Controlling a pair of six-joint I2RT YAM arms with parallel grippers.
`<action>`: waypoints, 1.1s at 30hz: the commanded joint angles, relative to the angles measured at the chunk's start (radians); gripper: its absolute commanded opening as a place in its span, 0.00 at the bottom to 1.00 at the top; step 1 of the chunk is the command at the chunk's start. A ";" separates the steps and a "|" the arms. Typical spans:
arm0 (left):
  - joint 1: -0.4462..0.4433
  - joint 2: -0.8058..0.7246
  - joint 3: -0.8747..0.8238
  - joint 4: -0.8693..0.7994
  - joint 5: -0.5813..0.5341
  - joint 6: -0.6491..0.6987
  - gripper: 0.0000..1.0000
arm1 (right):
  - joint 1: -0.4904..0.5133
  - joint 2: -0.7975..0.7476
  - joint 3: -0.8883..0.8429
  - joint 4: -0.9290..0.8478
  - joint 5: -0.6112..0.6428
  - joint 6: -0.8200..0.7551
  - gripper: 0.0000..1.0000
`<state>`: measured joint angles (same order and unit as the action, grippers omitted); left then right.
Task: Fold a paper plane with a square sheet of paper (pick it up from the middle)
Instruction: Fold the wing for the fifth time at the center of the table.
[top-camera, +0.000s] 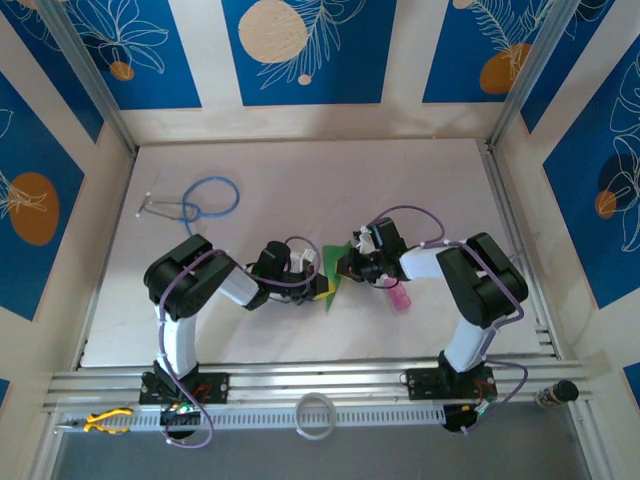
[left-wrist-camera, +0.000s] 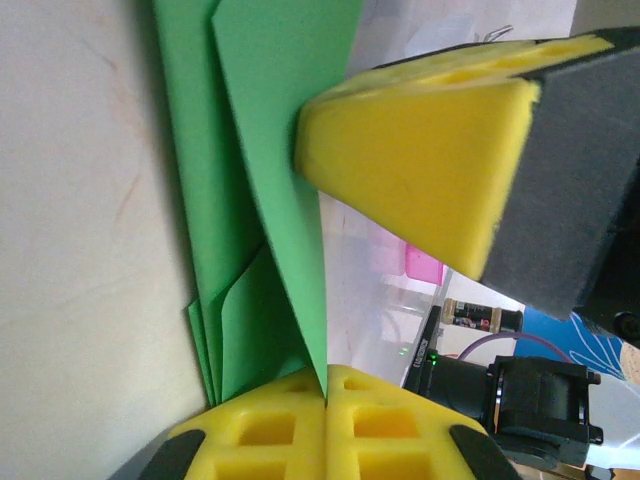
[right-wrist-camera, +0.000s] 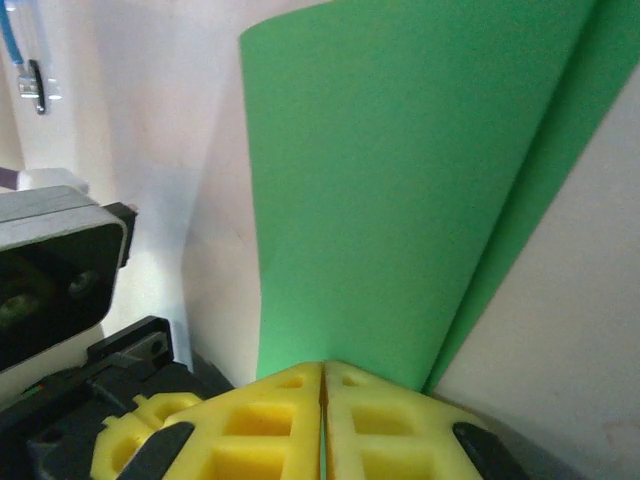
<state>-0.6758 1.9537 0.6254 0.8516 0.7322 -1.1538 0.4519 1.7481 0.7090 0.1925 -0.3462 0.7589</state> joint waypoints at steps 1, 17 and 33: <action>0.018 0.030 -0.030 -0.106 -0.037 0.049 0.00 | 0.008 0.035 0.041 -0.079 0.026 -0.020 0.09; 0.002 -0.101 0.018 -0.443 -0.050 0.230 0.21 | 0.036 0.056 0.086 -0.173 0.076 0.006 0.08; -0.012 -0.160 0.088 -0.710 -0.063 0.372 0.17 | 0.042 0.056 0.098 -0.206 0.084 0.008 0.08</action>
<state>-0.6807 1.8076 0.7208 0.3027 0.6865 -0.8265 0.4900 1.7786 0.8013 0.0540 -0.2928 0.7670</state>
